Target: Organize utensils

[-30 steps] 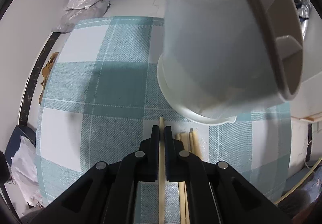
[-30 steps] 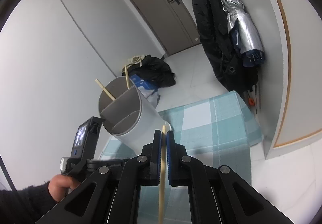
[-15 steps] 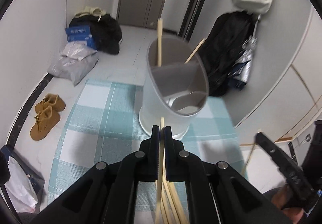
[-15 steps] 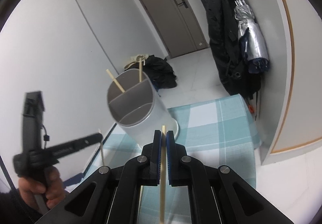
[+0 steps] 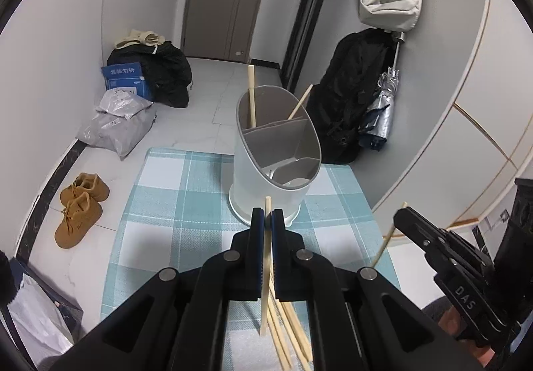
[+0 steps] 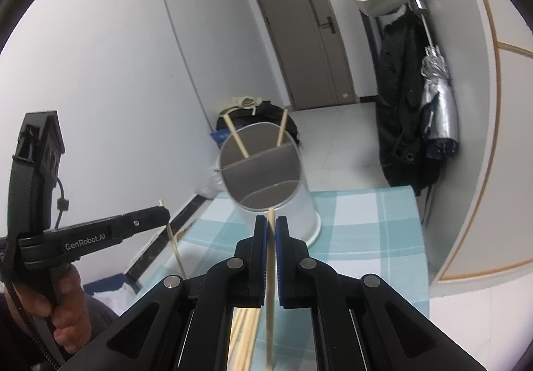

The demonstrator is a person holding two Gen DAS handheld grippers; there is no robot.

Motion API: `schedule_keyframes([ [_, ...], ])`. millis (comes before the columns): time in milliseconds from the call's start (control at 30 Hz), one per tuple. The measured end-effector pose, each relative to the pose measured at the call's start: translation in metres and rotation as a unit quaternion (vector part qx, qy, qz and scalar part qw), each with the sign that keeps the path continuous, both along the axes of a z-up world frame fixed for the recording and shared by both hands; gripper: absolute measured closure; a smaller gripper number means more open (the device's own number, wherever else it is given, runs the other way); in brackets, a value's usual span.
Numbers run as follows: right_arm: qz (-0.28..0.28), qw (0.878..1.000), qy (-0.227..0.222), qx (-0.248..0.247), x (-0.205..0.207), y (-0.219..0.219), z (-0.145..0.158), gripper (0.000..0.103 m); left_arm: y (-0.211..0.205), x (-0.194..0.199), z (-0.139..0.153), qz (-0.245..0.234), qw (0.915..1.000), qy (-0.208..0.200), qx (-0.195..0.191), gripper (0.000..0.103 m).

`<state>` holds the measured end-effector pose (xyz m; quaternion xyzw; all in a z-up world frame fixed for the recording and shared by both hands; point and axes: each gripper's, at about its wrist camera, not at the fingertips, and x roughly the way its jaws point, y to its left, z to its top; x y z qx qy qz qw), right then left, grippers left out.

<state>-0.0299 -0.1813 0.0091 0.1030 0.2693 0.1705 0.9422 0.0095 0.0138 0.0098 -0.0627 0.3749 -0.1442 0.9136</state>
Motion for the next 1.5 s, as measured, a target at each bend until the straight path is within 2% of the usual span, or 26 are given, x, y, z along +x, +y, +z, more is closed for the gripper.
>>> schedule_keyframes([
  [133, 0.011, 1.0, -0.01, -0.015, -0.001, 0.012, 0.003, 0.099, 0.0, -0.005, 0.002, -0.012, 0.9998, -0.002, 0.013, 0.103],
  [300, 0.012, 1.0, -0.014, -0.013, 0.005, 0.021, 0.006, 0.099, -0.003, -0.007, 0.01, -0.026, 0.9996, -0.003, 0.01, 0.103],
  [600, 0.009, 0.999, -0.027, 0.015, 0.019, 0.017, 0.028, 0.099, -0.007, 0.0, 0.047, -0.041, 0.999, -0.013, -0.011, 0.103],
  [800, 0.013, 0.998, -0.037, 0.04, 0.035, 0.007, 0.06, 0.099, -0.012, 0.021, 0.075, -0.05, 0.998, -0.008, -0.038, 0.103],
  [1033, 0.018, 0.997, -0.064, 0.049, 0.063, 0.002, 0.105, 0.099, -0.019, 0.051, 0.112, -0.047, 0.9979, -0.026, -0.036, 0.103],
  [1200, 0.027, 0.995, -0.084, 0.042, 0.094, 0.004, 0.132, 0.099, -0.016, 0.079, 0.131, -0.028, 0.9979, -0.047, -0.033, 0.103],
  [1500, 0.025, 0.994, -0.1, 0.03, 0.155, 0.011, 0.153, 0.099, -0.011, 0.122, 0.124, -0.012, 0.9971, -0.071, -0.024, 0.103],
])
